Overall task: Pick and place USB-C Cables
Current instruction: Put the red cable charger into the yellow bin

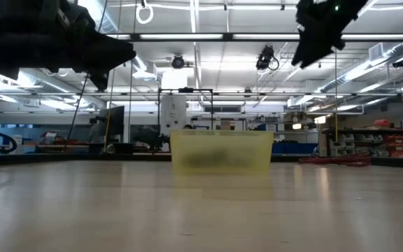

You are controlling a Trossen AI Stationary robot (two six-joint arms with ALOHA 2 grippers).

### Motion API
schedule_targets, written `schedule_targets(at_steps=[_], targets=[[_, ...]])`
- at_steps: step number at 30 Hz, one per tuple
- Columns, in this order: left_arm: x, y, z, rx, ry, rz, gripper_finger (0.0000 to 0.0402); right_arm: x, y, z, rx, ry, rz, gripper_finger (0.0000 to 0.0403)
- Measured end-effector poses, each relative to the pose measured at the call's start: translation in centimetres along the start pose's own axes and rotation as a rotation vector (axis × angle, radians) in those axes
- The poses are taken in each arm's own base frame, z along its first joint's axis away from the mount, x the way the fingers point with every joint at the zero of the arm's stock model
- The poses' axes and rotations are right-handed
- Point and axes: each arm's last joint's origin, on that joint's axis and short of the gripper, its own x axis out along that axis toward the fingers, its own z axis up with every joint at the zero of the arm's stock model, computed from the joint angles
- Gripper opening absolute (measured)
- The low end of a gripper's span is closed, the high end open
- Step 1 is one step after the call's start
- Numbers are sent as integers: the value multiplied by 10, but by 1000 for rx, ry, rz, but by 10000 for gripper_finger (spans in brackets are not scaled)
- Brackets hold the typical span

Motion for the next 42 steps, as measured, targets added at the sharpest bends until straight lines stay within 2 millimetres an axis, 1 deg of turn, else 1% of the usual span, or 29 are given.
schedule_targets(at_steps=[4, 8, 12, 16, 21, 26, 30, 35, 42], targets=[[-4, 1, -2, 0, -19, 18, 84, 25, -20, -7, 20, 189, -11, 248], [-4, 2, -2, -1, -24, 16, 84, 54, -33, -12, -9, 354, -70, 248], [-4, 2, -5, 0, -1, 19, 84, 87, -40, -18, -38, 489, -76, 248], [-4, 2, -7, -22, 24, 23, 84, 117, -45, -28, -62, 629, -65, 248], [-5, 1, -11, -21, 65, 16, 84, 143, -49, -40, -81, 746, -71, 248], [-5, -3, -13, -21, 80, -7, 84, 154, -58, -48, -99, 827, -105, 248], [-5, -5, -14, -21, 85, -20, 84, 159, -67, -52, -61, 851, -106, 248], [-6, -6, -17, -19, 115, -15, 84, 162, -68, -52, -56, 854, -80, 248], [-6, -6, -17, -51, 119, -10, 84, 165, -69, -50, -43, 814, -49, 248]])
